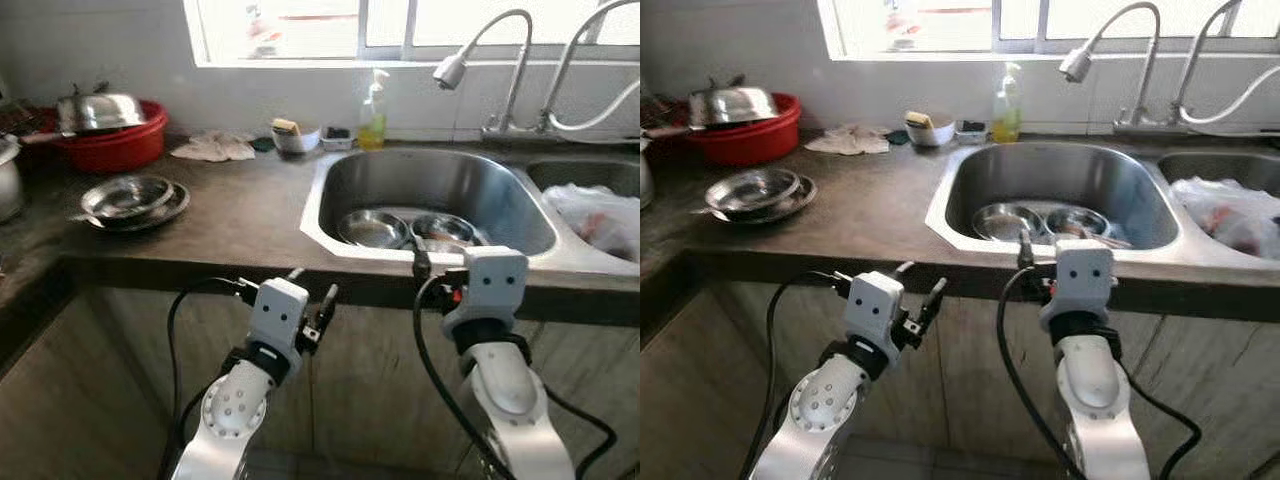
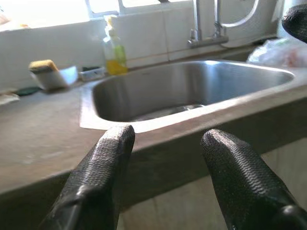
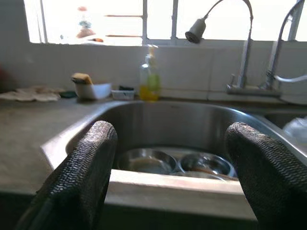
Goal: Kitchen organization
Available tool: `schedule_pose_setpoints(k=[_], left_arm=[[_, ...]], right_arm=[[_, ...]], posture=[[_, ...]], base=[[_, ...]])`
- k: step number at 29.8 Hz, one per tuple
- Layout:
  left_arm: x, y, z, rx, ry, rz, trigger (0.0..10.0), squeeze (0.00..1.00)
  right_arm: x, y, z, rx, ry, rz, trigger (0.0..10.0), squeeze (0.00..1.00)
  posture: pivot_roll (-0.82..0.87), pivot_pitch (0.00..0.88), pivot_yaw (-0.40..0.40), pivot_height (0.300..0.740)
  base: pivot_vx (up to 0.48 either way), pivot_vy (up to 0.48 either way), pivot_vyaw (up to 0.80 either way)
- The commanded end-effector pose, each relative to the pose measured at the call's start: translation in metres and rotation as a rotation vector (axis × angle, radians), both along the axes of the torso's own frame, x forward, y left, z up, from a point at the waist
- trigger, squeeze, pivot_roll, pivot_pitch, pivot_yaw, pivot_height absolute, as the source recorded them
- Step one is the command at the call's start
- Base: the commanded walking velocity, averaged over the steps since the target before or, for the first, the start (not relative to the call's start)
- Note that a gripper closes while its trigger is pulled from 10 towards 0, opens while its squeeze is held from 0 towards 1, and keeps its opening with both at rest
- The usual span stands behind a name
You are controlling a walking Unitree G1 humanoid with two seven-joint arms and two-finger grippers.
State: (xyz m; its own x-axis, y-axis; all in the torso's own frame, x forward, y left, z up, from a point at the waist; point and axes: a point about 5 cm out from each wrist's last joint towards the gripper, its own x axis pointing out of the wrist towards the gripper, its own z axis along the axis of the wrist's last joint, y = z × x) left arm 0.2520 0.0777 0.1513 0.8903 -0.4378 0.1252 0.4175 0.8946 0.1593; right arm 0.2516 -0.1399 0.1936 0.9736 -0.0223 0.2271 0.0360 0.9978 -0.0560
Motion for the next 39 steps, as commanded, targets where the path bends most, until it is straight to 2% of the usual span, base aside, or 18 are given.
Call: schedule_pose_setpoints(k=[1, 28, 39], left_arm=[[-0.0007, -0.0021, 0.0001, 0.006, 0.001, -0.011, 10.0, 0.0], [-0.001, -0.0032, -0.0003, 0.007, 0.004, -0.009, 10.0, 0.0], [-0.0005, -0.0011, -0.0019, 0.012, 0.011, 0.006, 10.0, 0.0]], right_arm=[[0.0006, -0.0007, 0.0002, -0.003, 0.004, -0.005, 10.0, 0.0], [0.0003, 0.0, -0.0021, -0.009, 0.013, -0.002, 10.0, 0.0], [-0.001, 0.0007, -0.0059, -0.012, 0.03, 0.008, 10.0, 0.0]], posture=[[0.01, 0.001, -0.004, 0.74], [0.01, 0.0, -0.006, 0.74], [0.01, 0.0, -0.007, 0.74]], base=[[-0.255, 0.0, 0.0], [-0.267, 0.0, 0.0], [0.0, 0.0, 0.0]])
